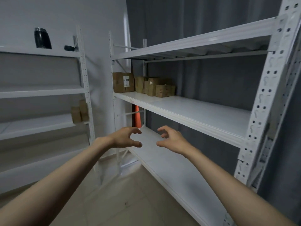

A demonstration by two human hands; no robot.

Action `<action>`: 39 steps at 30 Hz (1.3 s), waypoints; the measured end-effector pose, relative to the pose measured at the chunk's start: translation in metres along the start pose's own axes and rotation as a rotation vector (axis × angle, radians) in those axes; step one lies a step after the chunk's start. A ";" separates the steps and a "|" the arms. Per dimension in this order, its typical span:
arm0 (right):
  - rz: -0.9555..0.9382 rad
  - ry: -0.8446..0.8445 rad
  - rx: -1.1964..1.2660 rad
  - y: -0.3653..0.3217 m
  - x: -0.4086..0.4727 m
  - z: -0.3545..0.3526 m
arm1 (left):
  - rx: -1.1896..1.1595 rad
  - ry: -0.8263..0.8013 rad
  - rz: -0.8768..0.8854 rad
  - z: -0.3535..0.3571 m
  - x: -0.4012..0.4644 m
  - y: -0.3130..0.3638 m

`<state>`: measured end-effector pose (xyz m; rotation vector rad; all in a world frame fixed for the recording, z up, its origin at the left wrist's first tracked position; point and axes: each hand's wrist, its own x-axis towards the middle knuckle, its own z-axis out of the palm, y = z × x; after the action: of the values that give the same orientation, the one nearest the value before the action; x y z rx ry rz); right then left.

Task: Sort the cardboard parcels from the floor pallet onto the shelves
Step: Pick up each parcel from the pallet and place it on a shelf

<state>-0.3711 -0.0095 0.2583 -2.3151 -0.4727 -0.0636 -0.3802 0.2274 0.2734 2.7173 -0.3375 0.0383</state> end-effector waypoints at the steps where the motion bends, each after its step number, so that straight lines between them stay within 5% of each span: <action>1: 0.003 0.008 0.006 -0.003 0.013 0.005 | 0.008 -0.004 0.007 -0.005 0.009 -0.010; 19: 0.074 0.171 -0.033 0.023 0.237 0.033 | -0.022 0.035 0.178 -0.029 0.211 -0.108; 39: 0.105 0.205 -0.099 0.085 0.471 0.015 | -0.070 0.139 0.110 -0.056 0.441 -0.211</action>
<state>0.0960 0.0950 0.2777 -2.3939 -0.2494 -0.2760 0.0999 0.3360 0.2763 2.6076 -0.4380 0.2408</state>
